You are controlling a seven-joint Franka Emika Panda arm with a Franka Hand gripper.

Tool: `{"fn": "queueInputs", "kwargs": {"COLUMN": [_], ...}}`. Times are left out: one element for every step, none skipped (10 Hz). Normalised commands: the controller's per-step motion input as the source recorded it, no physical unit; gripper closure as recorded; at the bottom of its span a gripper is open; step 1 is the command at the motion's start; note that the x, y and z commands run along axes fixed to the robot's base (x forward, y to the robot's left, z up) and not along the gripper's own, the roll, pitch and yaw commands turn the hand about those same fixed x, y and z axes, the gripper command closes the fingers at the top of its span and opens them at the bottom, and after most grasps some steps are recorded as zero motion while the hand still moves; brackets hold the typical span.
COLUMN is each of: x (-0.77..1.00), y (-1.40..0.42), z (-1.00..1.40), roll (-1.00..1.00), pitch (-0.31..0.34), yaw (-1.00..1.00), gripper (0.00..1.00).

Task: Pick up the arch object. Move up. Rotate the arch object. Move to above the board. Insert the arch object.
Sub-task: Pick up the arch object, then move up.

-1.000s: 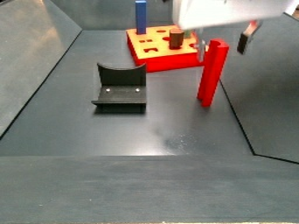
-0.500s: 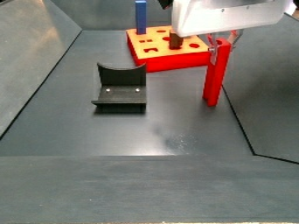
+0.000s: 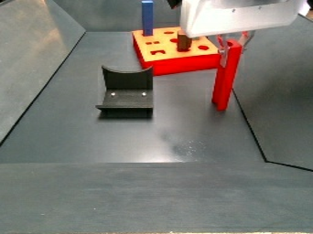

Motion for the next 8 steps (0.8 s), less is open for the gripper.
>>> {"fn": "queueInputs", "kwargs": {"x": [0.0, 0.0, 0.0, 0.0, 0.0, 0.01, -0.01, 0.0], "y": [0.0, 0.0, 0.0, 0.0, 0.0, 0.05, 0.04, 0.03], "z": [0.0, 0.0, 0.0, 0.0, 0.83, 0.84, 0.75, 0.58], "roll": [0.0, 0.0, 0.0, 0.0, 0.0, 0.03, 0.03, 0.05], "pitch": [0.0, 0.0, 0.0, 0.0, 0.0, -0.003, 0.022, 0.042], "yaw": [0.0, 0.0, 0.0, 0.0, 0.0, -0.02, -0.03, -0.03], "gripper": [1.0, 1.0, 1.0, 1.0, 1.0, 1.0, 1.0, 1.0]}}
